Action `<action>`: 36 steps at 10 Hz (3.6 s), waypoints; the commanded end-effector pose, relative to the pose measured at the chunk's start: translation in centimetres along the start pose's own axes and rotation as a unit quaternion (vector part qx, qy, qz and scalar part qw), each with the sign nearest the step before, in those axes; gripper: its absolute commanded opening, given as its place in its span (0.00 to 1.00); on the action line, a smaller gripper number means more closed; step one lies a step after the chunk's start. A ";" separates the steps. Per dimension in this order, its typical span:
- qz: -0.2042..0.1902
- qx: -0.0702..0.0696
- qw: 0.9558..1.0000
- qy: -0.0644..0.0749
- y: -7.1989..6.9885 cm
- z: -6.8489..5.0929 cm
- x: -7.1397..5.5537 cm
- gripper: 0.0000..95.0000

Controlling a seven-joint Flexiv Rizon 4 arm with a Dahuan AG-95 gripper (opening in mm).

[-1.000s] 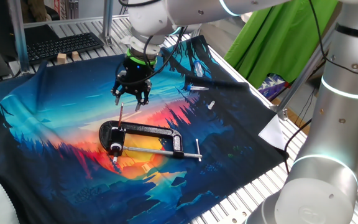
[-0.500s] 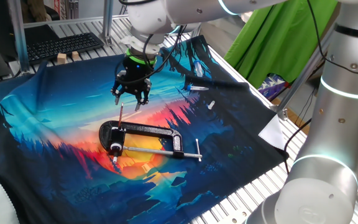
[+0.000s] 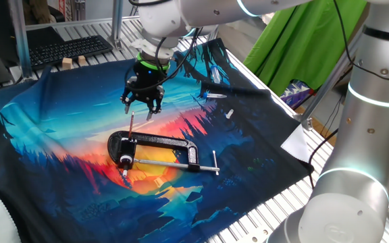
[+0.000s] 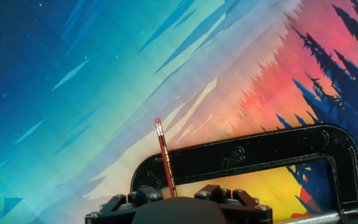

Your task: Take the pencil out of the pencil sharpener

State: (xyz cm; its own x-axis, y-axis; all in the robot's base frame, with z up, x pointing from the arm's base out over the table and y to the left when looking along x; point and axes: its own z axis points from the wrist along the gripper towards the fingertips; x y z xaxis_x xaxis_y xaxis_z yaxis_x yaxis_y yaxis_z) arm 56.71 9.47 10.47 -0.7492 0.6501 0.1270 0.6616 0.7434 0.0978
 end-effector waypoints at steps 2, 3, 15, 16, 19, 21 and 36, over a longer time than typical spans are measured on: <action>0.005 0.002 0.999 -0.054 -0.1 -0.4 0.2 0.60; 0.004 -0.001 0.999 -0.050 -0.2 -0.8 0.3 0.60; -0.004 -0.005 0.999 -0.048 0.0 -0.2 0.4 0.40; -0.003 -0.005 0.999 -0.049 0.1 0.1 0.3 0.40; -0.003 -0.006 0.999 -0.049 0.4 1.1 0.1 0.40; -0.001 -0.008 0.999 -0.050 0.6 1.9 0.0 0.40; -0.024 -0.013 0.998 -0.063 1.1 5.4 -0.7 0.40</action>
State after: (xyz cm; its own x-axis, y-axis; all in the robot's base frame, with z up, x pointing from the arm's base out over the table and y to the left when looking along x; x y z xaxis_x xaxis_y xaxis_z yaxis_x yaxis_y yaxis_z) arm 57.90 10.65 5.14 -0.7780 0.6283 -0.0033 0.6230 0.7720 0.1263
